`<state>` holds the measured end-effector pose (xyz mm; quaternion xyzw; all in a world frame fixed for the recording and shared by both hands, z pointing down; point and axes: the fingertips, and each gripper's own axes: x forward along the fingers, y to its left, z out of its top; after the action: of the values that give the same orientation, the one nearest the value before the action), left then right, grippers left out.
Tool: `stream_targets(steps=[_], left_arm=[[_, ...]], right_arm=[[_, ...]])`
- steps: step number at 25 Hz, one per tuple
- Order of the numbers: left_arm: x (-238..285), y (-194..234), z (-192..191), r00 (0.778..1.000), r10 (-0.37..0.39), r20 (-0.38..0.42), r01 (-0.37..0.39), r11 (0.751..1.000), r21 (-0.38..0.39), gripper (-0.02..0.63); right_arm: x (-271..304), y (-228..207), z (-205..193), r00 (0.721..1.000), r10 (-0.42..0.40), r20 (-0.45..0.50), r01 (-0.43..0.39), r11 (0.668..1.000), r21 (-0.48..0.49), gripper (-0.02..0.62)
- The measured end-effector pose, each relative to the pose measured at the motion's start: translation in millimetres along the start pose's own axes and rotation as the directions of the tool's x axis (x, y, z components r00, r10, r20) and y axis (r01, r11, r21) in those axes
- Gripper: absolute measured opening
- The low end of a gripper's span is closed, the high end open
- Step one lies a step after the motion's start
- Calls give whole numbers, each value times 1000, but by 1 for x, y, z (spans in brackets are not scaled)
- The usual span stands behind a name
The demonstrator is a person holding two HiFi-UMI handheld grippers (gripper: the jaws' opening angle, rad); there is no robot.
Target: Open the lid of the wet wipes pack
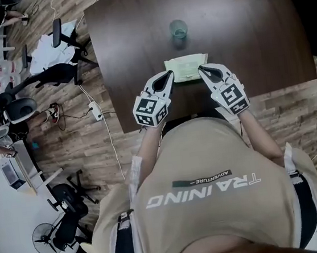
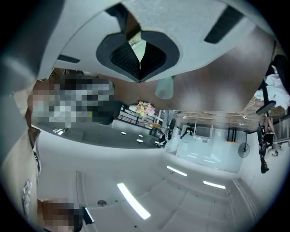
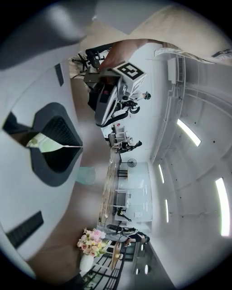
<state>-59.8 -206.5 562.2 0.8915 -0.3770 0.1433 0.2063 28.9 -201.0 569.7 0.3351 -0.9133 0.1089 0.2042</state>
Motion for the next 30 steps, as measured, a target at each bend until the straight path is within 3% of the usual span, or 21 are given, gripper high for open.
stream_targets(steps=[5,11,18,26,30], left_arm=[[11,9,-34,998,-46,-48,46,999,-11,9],[29,15,-54,991,-108,-84,106,994,-29,9],[45,19,-93,971,-139,-192,130,990,-59,9],[63,33,-120,954,-156,-254,141,987,-77,9],[66,32,-122,942,-157,-298,168,986,11,9]], right_arm=[[9,12,-18,996,-3,-87,-2,998,-61,15],[32,28,-48,978,-6,-210,-48,967,-248,16],[46,30,-77,945,-23,-326,-76,955,-288,17],[56,31,-70,939,-21,-342,-83,954,-288,17],[54,28,-74,937,-38,-347,-67,956,-287,17]])
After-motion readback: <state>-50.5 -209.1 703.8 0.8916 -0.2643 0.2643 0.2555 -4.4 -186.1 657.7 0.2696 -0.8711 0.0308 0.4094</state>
